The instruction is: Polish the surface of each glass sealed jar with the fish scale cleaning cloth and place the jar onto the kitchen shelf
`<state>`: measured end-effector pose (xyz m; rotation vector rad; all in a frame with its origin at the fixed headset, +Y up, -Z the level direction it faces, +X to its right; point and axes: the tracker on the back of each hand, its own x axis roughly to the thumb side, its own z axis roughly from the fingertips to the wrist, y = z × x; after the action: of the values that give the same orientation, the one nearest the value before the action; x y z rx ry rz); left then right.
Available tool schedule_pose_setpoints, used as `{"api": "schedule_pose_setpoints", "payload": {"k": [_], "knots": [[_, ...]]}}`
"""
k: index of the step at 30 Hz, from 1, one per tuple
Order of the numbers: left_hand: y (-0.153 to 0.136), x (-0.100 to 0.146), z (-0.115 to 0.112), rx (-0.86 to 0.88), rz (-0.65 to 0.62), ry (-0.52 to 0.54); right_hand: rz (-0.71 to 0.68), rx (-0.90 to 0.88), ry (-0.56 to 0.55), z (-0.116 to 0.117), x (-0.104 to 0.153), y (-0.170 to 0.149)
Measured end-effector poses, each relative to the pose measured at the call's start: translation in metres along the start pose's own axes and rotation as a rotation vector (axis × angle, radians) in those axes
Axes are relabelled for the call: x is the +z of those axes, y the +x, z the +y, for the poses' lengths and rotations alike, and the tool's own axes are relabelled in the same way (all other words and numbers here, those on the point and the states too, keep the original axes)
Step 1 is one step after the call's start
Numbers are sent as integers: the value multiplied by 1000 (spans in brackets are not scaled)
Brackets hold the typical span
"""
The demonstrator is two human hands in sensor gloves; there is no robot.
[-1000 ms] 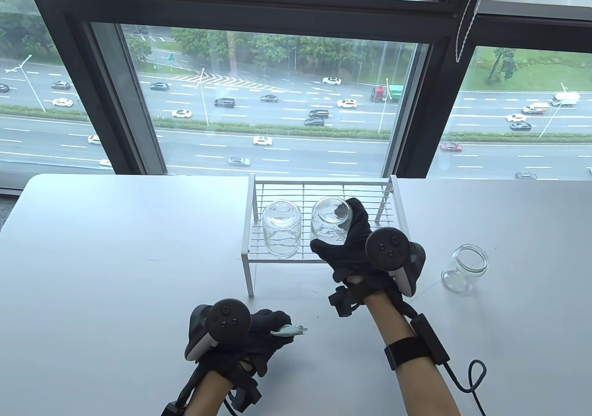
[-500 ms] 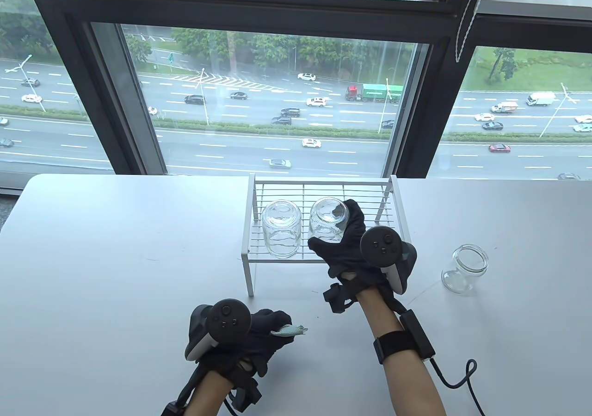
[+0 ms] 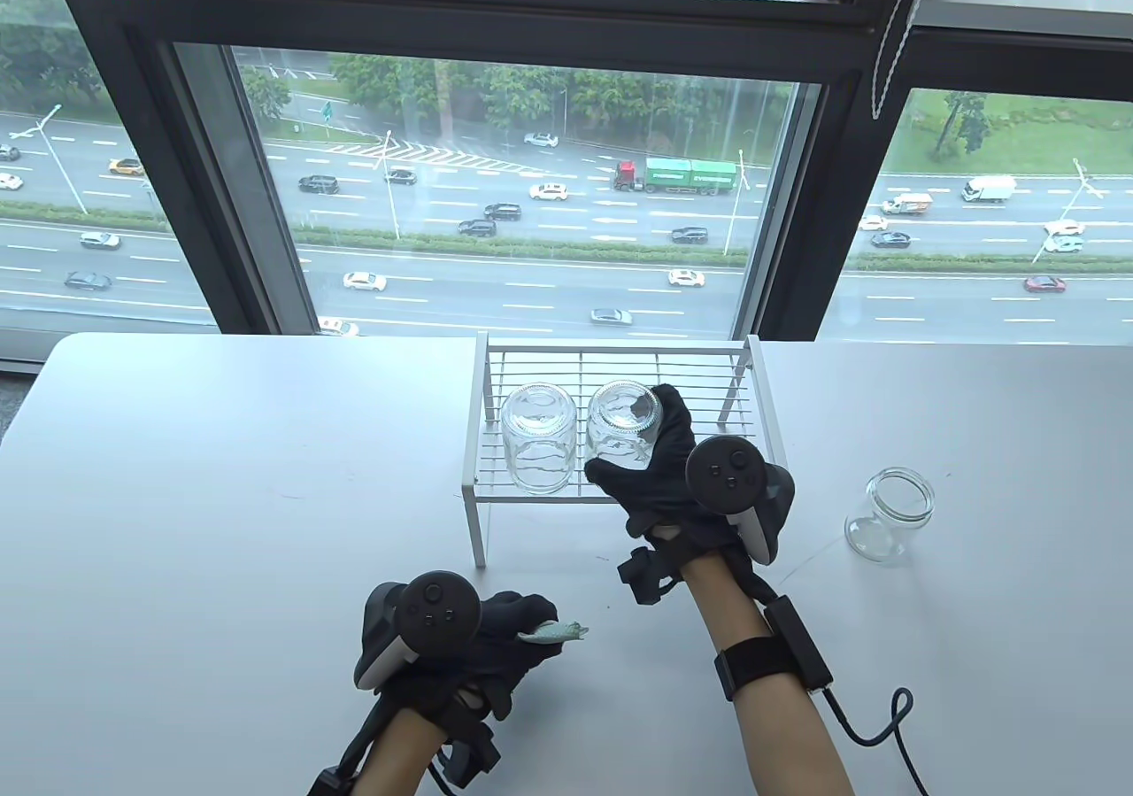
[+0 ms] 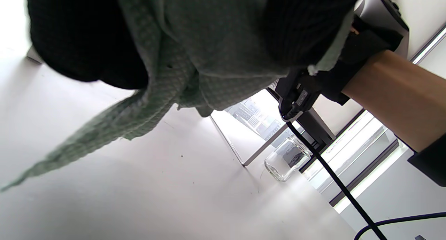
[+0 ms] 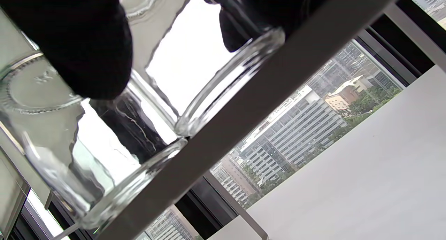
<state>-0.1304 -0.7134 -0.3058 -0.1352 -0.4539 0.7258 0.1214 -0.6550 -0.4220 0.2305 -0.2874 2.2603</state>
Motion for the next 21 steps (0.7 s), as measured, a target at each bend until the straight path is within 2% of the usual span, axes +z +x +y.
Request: {"api": "schedule_pose_setpoints", "payload": {"k": [5,9,13,15,18,21], "knots": [[0,0,0,0,2,-1,-17,-44,20,-10,7,-2],[0,0,0,-1,3,-1,-43,-53,26,-32,19,-2],[0,-1,0,-6,1,-3,-132,77,-88,-65,39,1],[0,-1,0,-6,1,-3,-141,135,-105,-79,44,-1],[0,-1,0,-17,-1,-6,-101,208,-141,-106,50,-14],[0,0,0,-20,2,-4,-36,254,-180,-134,52,-39]]}}
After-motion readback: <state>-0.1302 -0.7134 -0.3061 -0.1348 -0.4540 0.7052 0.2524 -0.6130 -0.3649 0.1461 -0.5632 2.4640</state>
